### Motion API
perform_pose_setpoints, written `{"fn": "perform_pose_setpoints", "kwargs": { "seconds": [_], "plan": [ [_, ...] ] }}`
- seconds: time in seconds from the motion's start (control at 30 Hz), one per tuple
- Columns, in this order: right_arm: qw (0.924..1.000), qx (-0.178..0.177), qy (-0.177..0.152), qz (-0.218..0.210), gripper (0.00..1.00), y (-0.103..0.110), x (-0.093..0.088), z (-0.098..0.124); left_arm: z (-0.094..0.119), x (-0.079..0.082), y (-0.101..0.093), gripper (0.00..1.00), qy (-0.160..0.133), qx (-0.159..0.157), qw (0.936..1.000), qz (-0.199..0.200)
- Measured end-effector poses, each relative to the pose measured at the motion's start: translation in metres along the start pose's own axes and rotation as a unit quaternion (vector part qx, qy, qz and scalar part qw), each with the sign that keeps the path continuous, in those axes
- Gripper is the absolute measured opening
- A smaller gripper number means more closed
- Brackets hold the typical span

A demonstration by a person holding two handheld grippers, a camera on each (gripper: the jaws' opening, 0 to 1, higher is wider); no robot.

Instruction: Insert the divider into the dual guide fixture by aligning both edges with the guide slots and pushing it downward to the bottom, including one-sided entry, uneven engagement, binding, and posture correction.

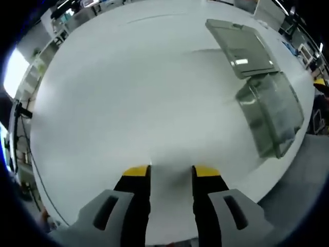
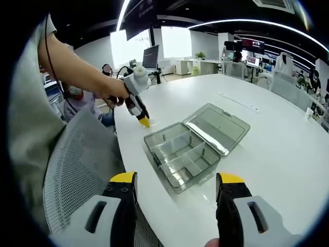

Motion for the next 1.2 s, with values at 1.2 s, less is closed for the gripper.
{"fn": "perform_pose_setpoints", "kwargs": {
  "seconds": [1.2],
  "plan": [
    [1.0,0.003,-0.001,-0.004,0.59,-0.004,-0.002,0.001,0.002,0.006,0.0,0.01,0.009,-0.042,0.9991,-0.003]
  ]
}}
Point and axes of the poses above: the point that each gripper's makers call its tool centre point, and the gripper's own axes: z roughly backward along the fingers, y roughly to its left, x roughly out of its top, the point moved 9 cm from there along z, roughly backward along the fingers, and after that the axes turned 8 degrees about -z, right-handed, at the moved point
